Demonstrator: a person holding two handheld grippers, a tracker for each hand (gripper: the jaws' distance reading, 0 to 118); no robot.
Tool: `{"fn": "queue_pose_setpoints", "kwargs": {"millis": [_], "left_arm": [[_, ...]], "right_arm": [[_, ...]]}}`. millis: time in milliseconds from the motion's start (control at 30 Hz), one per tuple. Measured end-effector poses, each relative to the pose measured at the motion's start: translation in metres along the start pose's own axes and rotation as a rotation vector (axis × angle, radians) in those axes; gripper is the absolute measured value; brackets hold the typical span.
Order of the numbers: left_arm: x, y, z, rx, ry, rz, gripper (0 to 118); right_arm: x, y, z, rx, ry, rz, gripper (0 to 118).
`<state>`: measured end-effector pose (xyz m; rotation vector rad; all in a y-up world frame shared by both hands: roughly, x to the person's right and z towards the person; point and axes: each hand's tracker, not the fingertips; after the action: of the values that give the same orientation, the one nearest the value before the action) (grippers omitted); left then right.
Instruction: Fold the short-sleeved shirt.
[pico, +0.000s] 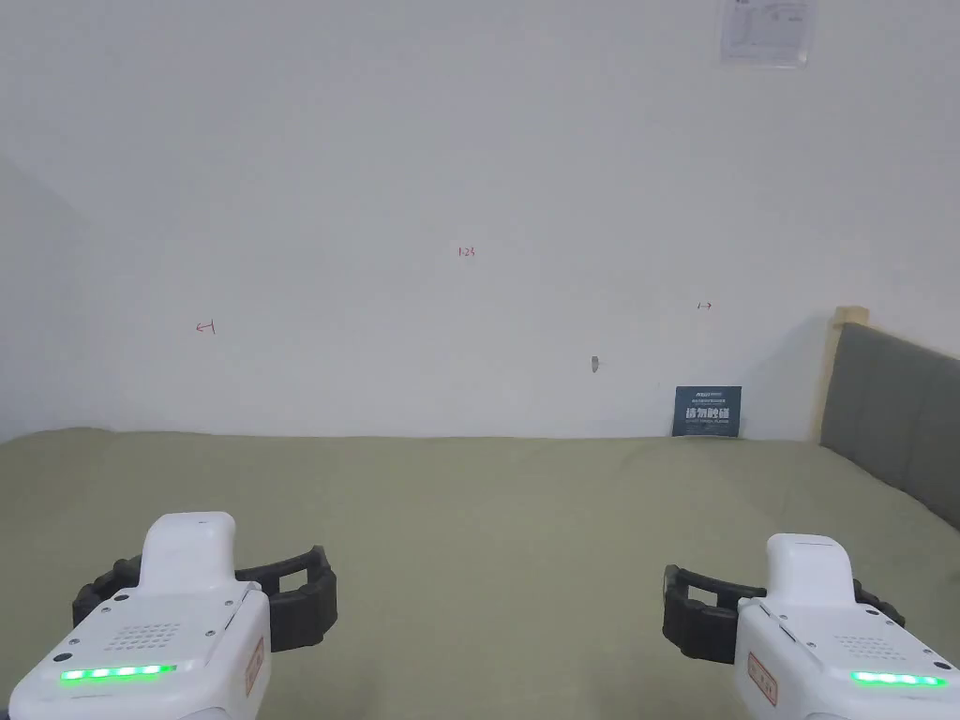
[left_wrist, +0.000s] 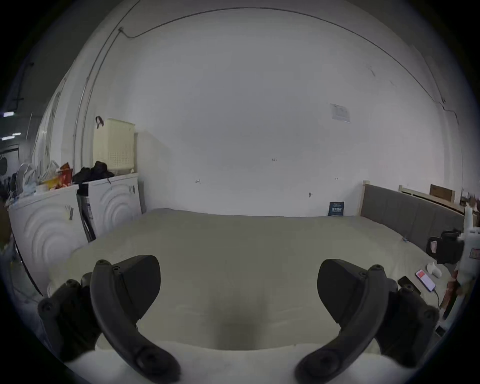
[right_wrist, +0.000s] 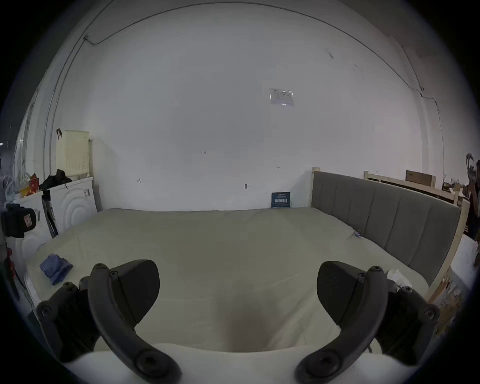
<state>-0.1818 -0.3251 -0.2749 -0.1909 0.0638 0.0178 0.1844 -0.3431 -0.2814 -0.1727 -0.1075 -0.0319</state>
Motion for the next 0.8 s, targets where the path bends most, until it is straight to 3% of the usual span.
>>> {"fn": "queue_pose_setpoints", "kwargs": {"millis": [233, 433, 600, 700, 800], "left_arm": [[0.003, 0.003, 0.002, 0.009, -0.038, -0.009, 118], [0.009, 0.008, 0.002, 0.022, -0.033, -0.014, 118], [0.011, 0.003, 0.001, 0.022, -0.044, 0.007, 118], [0.012, -0.003, 0.0, -0.009, -0.049, 0.019, 118], [0.014, -0.007, 0.0, -0.022, -0.046, 0.019, 118]], "right_arm": [[-0.009, 0.012, 0.004, 0.034, 0.022, 0.039, 118], [-0.008, 0.015, 0.009, 0.059, 0.084, 0.022, 118], [-0.008, 0.018, -0.005, -0.118, 0.096, 0.012, 118], [-0.01, 0.012, -0.001, -0.045, 0.053, 0.035, 118], [-0.007, 0.013, 0.003, -0.017, 0.081, 0.026, 118]]}}
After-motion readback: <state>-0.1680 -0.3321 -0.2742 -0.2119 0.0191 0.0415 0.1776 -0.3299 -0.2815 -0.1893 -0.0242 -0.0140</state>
